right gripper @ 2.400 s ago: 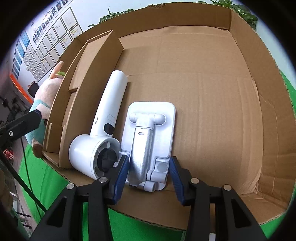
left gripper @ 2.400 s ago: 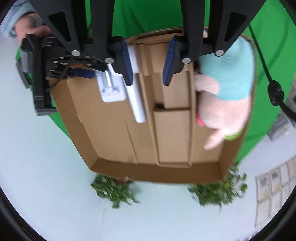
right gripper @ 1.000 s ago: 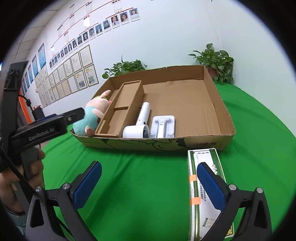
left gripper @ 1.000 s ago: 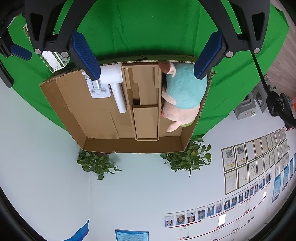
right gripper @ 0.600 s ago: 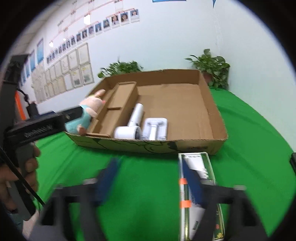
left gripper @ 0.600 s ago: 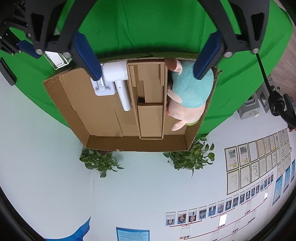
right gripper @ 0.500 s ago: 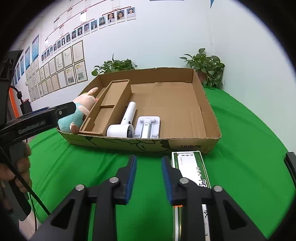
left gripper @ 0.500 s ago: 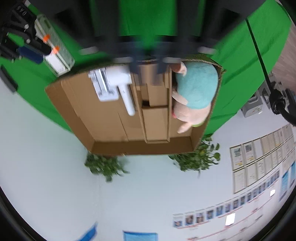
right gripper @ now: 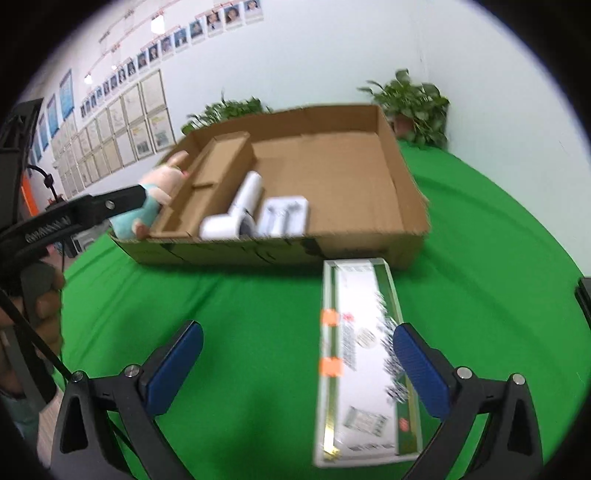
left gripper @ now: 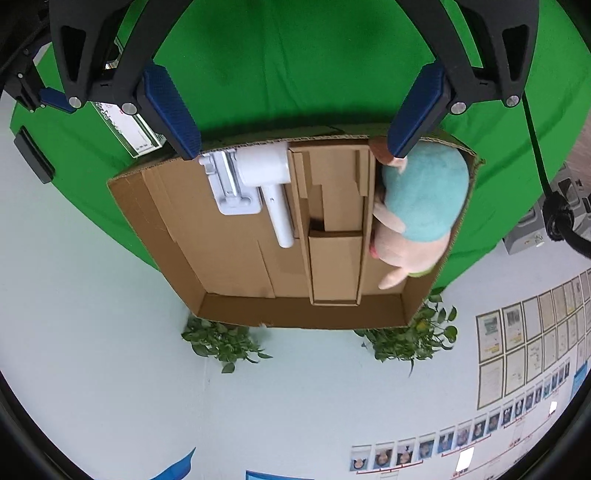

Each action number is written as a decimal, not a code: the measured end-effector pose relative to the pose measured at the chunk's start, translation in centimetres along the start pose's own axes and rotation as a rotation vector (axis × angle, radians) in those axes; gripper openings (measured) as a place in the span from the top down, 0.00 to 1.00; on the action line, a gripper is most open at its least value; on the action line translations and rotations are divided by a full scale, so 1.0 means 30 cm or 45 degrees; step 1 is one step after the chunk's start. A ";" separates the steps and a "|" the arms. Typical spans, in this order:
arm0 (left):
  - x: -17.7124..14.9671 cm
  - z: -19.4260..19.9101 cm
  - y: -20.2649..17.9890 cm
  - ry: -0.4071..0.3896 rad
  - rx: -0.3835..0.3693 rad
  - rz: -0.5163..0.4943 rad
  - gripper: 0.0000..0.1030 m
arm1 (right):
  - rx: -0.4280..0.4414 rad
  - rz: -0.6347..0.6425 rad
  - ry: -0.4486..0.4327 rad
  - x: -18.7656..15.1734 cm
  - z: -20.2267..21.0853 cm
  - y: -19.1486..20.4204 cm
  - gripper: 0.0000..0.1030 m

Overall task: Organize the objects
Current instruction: 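Move the right gripper to the green-and-white medicine box and grasp it, then lift the medicine box upright with the right gripper and carry it over the box, then lay the medicine box flat beside the phone stand and open the right gripper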

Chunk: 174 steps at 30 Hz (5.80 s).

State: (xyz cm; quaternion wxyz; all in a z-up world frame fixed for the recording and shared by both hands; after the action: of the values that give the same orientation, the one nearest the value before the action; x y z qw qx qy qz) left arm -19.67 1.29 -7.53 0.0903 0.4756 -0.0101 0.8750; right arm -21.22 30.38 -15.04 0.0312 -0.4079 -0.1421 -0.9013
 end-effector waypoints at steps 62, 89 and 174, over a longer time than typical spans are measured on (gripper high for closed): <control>-0.363 -0.156 -0.194 0.549 -0.744 0.365 0.40 | 0.268 0.015 0.276 -0.223 0.025 0.241 0.38; -0.083 0.060 -0.184 0.272 -0.703 0.230 0.58 | 0.376 -0.017 0.125 -0.075 0.073 0.318 0.41; 0.375 -0.788 -0.285 0.386 -0.484 0.016 0.51 | -0.071 -0.111 0.476 0.260 -0.370 0.059 0.42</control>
State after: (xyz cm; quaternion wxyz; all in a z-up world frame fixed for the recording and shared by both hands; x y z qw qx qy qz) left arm -43.85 13.80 -11.67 0.1732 0.3132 -0.1637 0.9193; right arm -34.17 26.02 -15.77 0.0069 -0.2274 -0.1264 -0.9655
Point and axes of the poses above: each gripper's, at about its wrist camera, not at the fingertips, and z roughly against the way its jaws point, y to its left, x to its top, the point moved 8 cm from there along -z, roughly the way its jaws point, and after that the axes turned 9 degrees about -z, right-handed, at the moved point
